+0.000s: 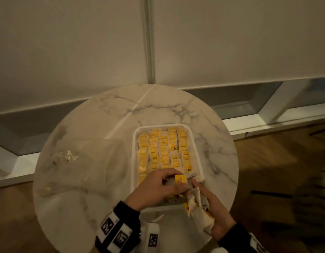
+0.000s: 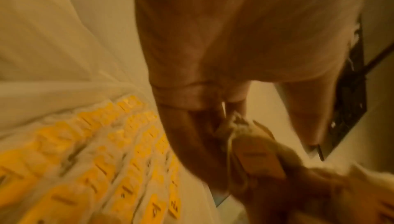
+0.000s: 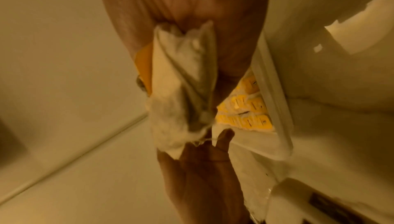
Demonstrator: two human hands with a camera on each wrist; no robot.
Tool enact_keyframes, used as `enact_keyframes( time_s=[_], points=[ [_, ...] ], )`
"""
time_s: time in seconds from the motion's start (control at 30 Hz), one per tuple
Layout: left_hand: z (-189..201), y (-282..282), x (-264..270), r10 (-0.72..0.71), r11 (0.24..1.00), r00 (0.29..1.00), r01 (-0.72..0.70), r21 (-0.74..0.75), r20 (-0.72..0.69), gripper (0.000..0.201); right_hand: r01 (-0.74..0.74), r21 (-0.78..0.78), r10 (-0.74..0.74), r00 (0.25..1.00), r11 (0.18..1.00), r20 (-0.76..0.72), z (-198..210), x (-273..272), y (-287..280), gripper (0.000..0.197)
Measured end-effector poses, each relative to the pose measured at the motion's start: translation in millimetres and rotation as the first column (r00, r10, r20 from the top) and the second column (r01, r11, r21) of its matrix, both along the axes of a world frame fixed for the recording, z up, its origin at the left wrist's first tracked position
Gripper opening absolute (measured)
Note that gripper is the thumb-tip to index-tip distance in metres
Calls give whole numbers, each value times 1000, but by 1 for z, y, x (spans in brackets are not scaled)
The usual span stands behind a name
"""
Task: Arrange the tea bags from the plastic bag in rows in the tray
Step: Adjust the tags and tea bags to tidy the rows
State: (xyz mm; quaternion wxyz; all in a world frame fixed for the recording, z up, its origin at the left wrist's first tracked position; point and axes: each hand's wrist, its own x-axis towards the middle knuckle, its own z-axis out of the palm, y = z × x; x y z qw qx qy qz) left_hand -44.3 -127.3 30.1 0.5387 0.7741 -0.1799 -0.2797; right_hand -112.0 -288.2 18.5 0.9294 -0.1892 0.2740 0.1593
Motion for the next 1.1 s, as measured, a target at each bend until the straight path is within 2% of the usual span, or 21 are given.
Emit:
enact_keyframes(
  time_s=[0.07, 0.17, 0.27, 0.33, 0.4, 0.47, 0.5, 0.57, 0.6, 0.67, 0.8, 0.97, 1.1],
  points=[
    [-3, -14, -4, 103, 994, 993, -104, 19, 63, 16, -4, -7, 4, 1000, 1000, -30, -8, -3, -8, 18],
    [-8, -29, -8, 271, 962, 958, -268, -47, 97, 19, -6, -32, 5, 999, 999, -48, -19, -6, -14, 22],
    [-4, -36, -8, 348, 935, 930, -336, -115, 115, 11, 11, 12, -10, 998, 1000, -63, -19, -6, -15, 22],
    [-1, -35, -5, 411, 906, 906, -396, -149, 95, 9, 33, 52, -28, 996, 998, -87, -22, -8, -18, 20],
    [2, -33, 0, 462, 874, 887, -452, -181, 17, 8, 18, 66, -11, 994, 998, -112, -27, -10, -23, 18],
    [4, -32, 6, 457, 868, 885, -465, -173, -88, 8, -2, 61, 7, 995, 998, -96, -35, -13, -30, 19],
    [4, -33, 9, 450, 868, 883, -467, -167, -131, 11, -5, 37, 7, 997, 999, -73, -37, -14, -34, 28],
    [3, -38, 13, 428, 876, 881, -459, -147, -200, 13, -38, -101, 35, 999, 994, -34, -43, -15, -44, 46],
    [2, -42, 14, 411, 884, 884, -446, -142, -223, 12, -49, -172, 46, 999, 984, -24, -45, -15, -49, 50],
    [0, -49, 14, 382, 895, 893, -421, -145, -236, 8, -15, -215, 14, 1000, 977, -2, -49, -14, -56, 54],
    [-8, -59, 7, 383, 911, 915, -397, -109, -130, 10, -25, -360, 36, 999, 933, 25, -48, -9, -63, 29],
    [-14, -70, 0, 317, 943, 947, -321, -87, -55, 14, -55, -442, 107, 990, 895, 95, -36, -3, -60, 20],
    [-15, -73, 1, 302, 949, 951, -307, -74, -70, 17, -9, -483, 82, 988, 876, 129, -35, 0, -63, 13]
  ],
)
